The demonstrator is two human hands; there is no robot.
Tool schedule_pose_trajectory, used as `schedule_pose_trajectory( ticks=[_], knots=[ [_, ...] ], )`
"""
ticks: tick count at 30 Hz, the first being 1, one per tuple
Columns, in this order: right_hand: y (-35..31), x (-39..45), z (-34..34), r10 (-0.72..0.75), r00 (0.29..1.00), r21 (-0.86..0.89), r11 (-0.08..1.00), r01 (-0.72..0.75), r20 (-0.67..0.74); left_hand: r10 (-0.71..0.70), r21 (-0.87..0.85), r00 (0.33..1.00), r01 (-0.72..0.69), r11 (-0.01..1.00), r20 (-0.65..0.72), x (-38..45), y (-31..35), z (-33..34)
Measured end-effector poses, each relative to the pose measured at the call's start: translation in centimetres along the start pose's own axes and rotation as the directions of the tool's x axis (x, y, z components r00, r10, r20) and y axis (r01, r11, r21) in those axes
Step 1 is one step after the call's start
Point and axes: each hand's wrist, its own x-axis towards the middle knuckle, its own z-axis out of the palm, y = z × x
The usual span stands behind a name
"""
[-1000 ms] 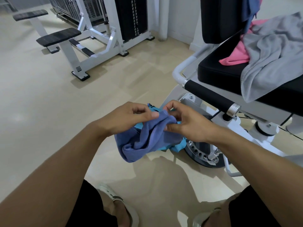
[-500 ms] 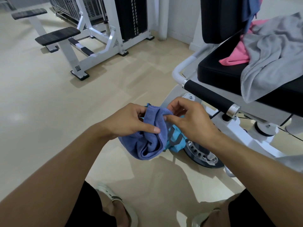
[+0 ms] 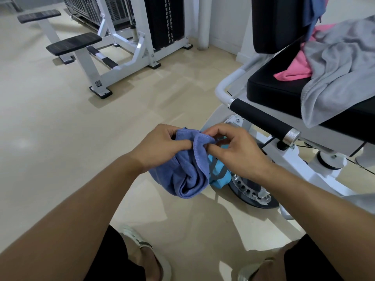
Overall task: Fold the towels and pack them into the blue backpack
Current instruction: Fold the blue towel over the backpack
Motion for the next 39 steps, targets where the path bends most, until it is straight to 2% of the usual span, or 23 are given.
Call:
schedule_pose_trajectory(
  ticks=[4, 6, 11, 15, 21, 28, 33, 37, 39],
  knots=[
    [0.2, 0.2, -0.3, 0.016, 0.998, 0.011, 1.000, -0.015, -0.056, -0.025, -0.015, 0.996, 0.023, 1.000, -0.091, 0.2, -0.2, -0.1],
    [0.3, 0.2, -0.5, 0.027, 0.999, 0.003, 1.000, -0.027, -0.041, -0.029, -0.023, 0.993, 0.027, 0.999, -0.111, 0.2, -0.2, -0.2],
    [-0.1, -0.1, -0.2, 0.031, 0.998, -0.015, 0.999, -0.030, 0.047, -0.006, -0.022, 0.999, 0.006, 1.000, -0.032, 0.1, 0.0, -0.1],
    [0.3, 0.1, -0.1, 0.040, 0.999, -0.011, 0.999, -0.040, 0.022, 0.017, -0.018, 1.000, -0.017, 1.000, 0.011, 0.0, 0.0, -0.2],
    [0.5, 0.5, -0.6, 0.099, 0.984, 0.161, 0.979, -0.122, 0.145, 0.018, -0.022, 1.000, -0.019, 1.000, -0.024, 0.4, -0.5, -0.5],
    [-0.2, 0.3, -1.2, -0.059, 0.944, 0.383, 0.921, -0.074, 0.324, -0.051, -0.009, 0.998, 0.051, 0.999, -0.026, 0.8, -1.2, -0.2],
    [0.2, 0.6, -0.8, -0.078, 0.954, 0.357, 0.934, -0.032, 0.289, -0.021, -0.111, 0.999, 0.025, 0.993, 0.043, 0.2, -0.2, 0.3],
    [0.3, 0.6, -0.7, -0.066, 0.981, 0.320, 0.947, 0.005, 0.180, -0.010, -0.234, 1.000, 0.017, 0.972, 0.029, 0.1, 0.1, 0.2],
    [0.6, 0.7, -0.7, -0.057, 0.990, 0.276, 0.961, 0.020, 0.128, -0.013, -0.232, 1.000, 0.016, 0.973, 0.013, 0.1, 0.1, 0.1]
  ],
)
